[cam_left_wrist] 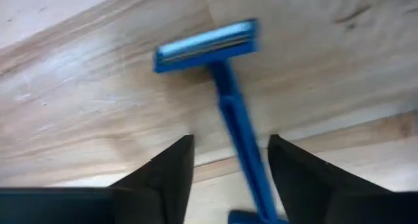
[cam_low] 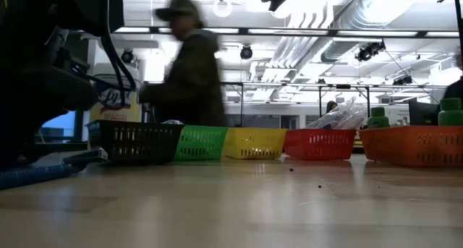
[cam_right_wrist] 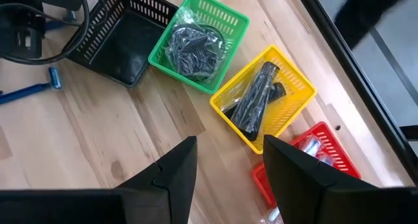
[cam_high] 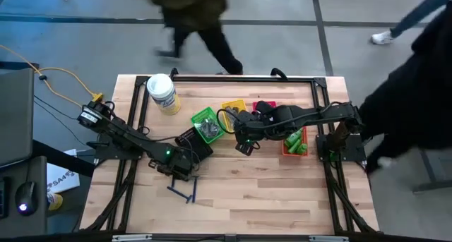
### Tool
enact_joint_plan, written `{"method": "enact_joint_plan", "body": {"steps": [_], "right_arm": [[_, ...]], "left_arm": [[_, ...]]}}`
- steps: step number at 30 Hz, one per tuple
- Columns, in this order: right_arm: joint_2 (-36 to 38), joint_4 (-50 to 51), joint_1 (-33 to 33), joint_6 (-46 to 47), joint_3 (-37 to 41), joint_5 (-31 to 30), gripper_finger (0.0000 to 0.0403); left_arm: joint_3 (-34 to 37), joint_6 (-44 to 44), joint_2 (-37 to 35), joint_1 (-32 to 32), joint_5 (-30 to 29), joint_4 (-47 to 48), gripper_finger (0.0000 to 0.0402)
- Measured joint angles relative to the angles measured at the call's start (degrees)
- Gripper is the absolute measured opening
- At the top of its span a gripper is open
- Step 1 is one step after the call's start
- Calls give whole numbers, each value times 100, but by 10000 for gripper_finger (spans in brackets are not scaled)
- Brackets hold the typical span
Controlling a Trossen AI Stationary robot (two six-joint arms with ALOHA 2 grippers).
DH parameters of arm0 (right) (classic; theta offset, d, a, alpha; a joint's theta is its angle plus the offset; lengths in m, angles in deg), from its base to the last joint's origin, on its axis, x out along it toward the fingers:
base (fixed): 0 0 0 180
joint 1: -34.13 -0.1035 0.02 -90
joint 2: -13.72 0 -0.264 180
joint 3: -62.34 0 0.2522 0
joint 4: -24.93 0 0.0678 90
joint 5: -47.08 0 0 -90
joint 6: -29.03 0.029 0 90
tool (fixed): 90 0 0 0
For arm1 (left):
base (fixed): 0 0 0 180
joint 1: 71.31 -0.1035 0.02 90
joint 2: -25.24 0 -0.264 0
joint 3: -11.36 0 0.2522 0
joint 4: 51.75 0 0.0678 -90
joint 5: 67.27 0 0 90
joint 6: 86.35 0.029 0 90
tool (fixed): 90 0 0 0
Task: Pick & Place Travel size toiletries
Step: Put the blue razor into the black bin
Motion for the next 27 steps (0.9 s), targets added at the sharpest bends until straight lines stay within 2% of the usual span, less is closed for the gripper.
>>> {"method": "enact_joint_plan", "body": {"steps": [22, 27], "right_arm": [[0, 7, 0, 0, 0, 18, 166], [76, 135, -17, 23, 2, 66, 166]], "left_arm": [[15, 859, 7, 3, 262, 129, 19], [25, 1148, -61, 3, 286, 284, 10]]}}
